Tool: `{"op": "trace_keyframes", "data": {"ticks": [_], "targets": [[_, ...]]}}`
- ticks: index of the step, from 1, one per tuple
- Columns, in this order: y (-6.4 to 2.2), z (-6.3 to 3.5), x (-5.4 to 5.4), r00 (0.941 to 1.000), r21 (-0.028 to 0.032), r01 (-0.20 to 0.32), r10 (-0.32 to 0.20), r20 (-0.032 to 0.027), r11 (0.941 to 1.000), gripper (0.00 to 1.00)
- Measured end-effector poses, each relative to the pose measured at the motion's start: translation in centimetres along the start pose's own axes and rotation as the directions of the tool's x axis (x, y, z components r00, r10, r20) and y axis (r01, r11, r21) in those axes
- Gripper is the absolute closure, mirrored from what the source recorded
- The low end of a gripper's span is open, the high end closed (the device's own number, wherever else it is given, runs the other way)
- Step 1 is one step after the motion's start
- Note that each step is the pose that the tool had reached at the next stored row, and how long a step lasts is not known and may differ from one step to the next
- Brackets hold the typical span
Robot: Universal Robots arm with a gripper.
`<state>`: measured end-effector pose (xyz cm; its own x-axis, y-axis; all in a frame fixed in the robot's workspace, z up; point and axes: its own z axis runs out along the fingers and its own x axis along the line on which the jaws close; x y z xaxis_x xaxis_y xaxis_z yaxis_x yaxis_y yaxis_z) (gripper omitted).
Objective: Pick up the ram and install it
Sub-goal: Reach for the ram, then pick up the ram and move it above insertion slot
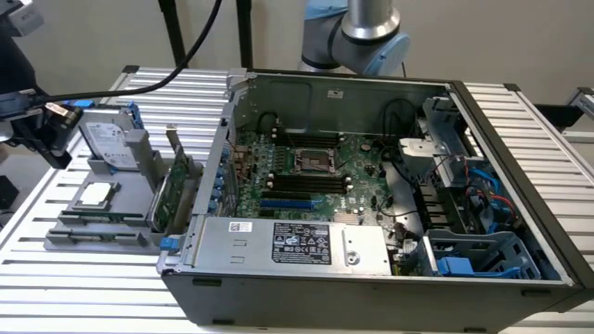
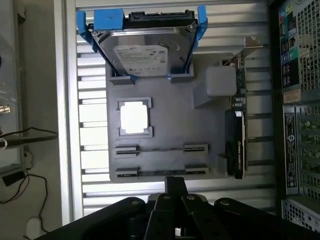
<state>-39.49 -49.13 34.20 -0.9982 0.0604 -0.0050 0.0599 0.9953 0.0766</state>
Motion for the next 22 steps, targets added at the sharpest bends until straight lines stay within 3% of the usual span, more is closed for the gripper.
{"op": "trace_keyframes", "data": {"ticks": [3,19,22], "targets": [[-0.02,0.21,0.02,1.0,0.0045,0.001,-0.001,-0.0023,1.0,1.0],[-0.02,0.25,0.02,1.0,0.0055,0.007,-0.007,-0.0031,1.0,1.0],[-0.02,0.33,0.03,0.9986,0.0085,0.053,-0.052,-0.0115,0.9986,1.0]]}}
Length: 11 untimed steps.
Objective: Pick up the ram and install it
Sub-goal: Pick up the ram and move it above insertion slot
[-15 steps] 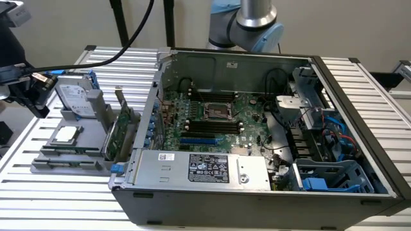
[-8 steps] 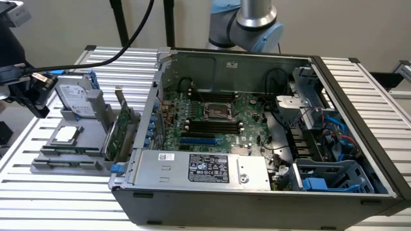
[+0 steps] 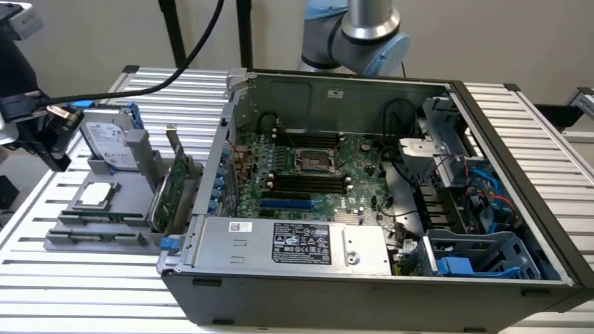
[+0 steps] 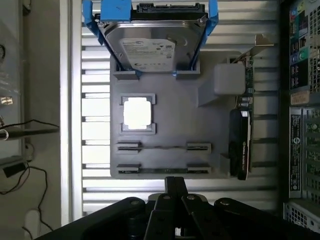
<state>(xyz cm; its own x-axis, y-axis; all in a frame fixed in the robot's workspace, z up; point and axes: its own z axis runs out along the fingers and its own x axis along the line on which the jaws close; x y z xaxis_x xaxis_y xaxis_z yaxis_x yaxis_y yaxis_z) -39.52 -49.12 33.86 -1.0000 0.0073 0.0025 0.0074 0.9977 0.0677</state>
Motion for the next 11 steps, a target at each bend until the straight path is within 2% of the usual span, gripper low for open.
{"op": "trace_keyframes", "data": {"ticks": [5,8,11], "targets": [[-0.01,0.13,-0.01,0.9959,0.0036,0.089,-0.089,-0.0148,0.996,1.0],[-0.02,0.22,-0.01,0.9895,0.0043,0.143,-0.143,-0.0202,0.9897,1.0],[-0.03,0.37,-0.01,0.9799,0.0044,0.198,-0.198,-0.0243,0.9801,1.0]]}}
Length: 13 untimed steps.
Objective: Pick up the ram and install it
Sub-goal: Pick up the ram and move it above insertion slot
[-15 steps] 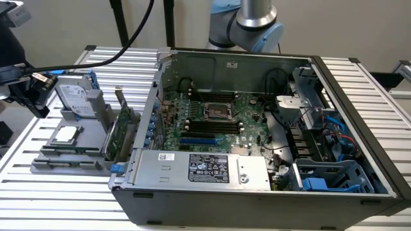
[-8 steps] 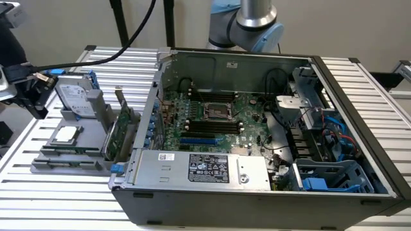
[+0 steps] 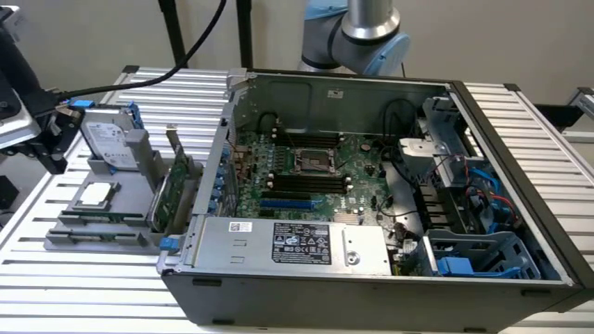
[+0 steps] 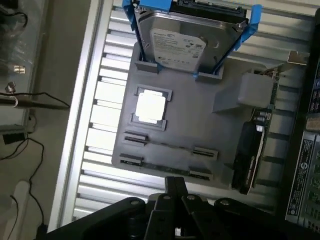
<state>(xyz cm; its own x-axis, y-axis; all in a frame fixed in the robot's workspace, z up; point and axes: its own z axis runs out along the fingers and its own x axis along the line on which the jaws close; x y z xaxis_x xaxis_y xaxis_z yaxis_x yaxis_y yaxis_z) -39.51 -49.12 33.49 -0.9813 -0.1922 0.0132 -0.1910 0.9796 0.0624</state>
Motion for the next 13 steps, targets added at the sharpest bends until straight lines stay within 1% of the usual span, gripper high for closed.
{"op": "trace_keyframes", "data": {"ticks": [3,6,10,13], "targets": [[-0.01,0.17,0.0,0.9985,0.0011,0.054,-0.054,-0.0035,0.9985,1.0],[-0.02,0.34,0.0,0.9941,0.0017,0.108,-0.108,-0.0069,0.9941,1.0],[-0.04,0.59,0.0,0.9838,0.0021,0.179,-0.179,-0.0115,0.9838,1.0],[-0.05,0.78,-0.01,0.9723,0.0022,0.233,-0.233,-0.0149,0.9724,1.0]]}}
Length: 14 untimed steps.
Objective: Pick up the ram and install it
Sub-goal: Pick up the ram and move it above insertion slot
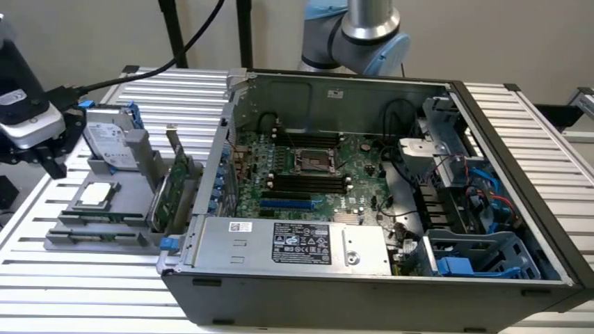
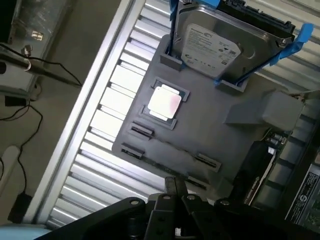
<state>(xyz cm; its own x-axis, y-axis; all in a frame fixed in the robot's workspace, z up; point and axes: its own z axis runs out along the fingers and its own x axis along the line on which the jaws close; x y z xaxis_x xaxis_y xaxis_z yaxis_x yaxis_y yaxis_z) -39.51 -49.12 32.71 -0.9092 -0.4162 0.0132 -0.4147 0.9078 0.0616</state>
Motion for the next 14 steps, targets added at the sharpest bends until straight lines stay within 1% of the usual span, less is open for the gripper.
{"op": "trace_keyframes", "data": {"ticks": [2,4,7,11,14], "targets": [[-0.01,0.13,0.0,0.9993,0.0005,0.037,-0.037,-0.0021,0.9993,1.0],[-0.02,0.25,0.0,0.9974,0.0009,0.072,-0.072,-0.0045,0.9974,1.0],[-0.03,0.44,-0.01,0.992,0.0014,0.126,-0.126,-0.0077,0.992,1.0],[-0.05,0.69,-0.01,0.98,0.0018,0.198,-0.198,-0.0121,0.9801,1.0],[-0.06,0.87,-0.01,0.9679,0.0021,0.251,-0.251,-0.0151,0.968,1.0]]}}
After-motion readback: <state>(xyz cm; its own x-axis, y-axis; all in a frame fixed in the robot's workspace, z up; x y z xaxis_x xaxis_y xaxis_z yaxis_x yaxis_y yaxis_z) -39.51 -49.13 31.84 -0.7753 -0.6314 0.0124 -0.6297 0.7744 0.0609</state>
